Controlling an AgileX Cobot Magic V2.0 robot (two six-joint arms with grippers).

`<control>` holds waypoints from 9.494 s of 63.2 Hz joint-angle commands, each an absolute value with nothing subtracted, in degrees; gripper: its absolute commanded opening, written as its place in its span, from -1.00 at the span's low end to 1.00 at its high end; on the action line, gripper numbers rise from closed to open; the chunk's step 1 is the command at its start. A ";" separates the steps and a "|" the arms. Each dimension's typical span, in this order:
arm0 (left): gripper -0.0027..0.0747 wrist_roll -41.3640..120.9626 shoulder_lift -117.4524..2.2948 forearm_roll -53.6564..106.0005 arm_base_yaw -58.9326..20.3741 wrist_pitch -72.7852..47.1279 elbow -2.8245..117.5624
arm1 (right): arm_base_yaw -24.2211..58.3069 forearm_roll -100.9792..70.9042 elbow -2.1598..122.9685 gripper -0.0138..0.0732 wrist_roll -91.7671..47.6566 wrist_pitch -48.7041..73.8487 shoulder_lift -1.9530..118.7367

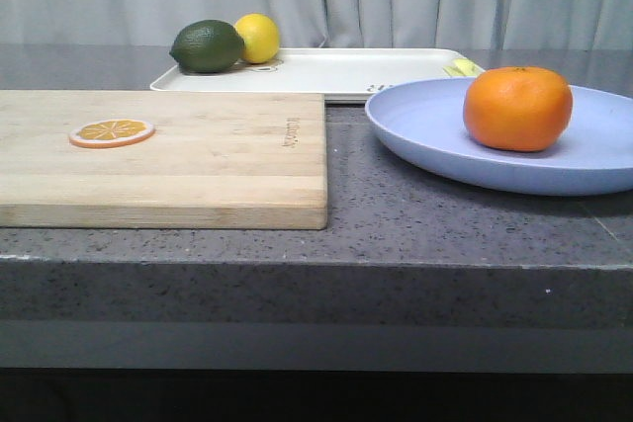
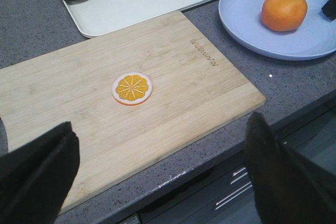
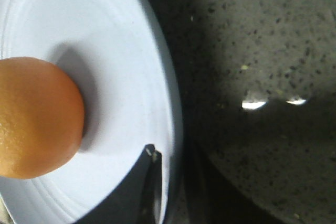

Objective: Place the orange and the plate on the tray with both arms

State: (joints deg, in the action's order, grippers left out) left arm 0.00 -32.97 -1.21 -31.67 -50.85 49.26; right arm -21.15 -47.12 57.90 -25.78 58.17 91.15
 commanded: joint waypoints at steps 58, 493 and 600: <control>0.67 -0.52 -33.16 -0.88 -31.61 -46.48 50.60 | -21.26 -50.32 61.40 -0.95 -25.18 60.72 89.46; -0.98 -0.52 1.36 5.93 -3.69 0.00 -1.95 | 1.01 -10.56 41.36 -0.95 -9.54 42.87 30.15; -0.98 -0.52 1.25 5.93 -3.69 0.00 -1.95 | 1.01 -8.84 0.21 -0.95 -9.64 0.56 -1.73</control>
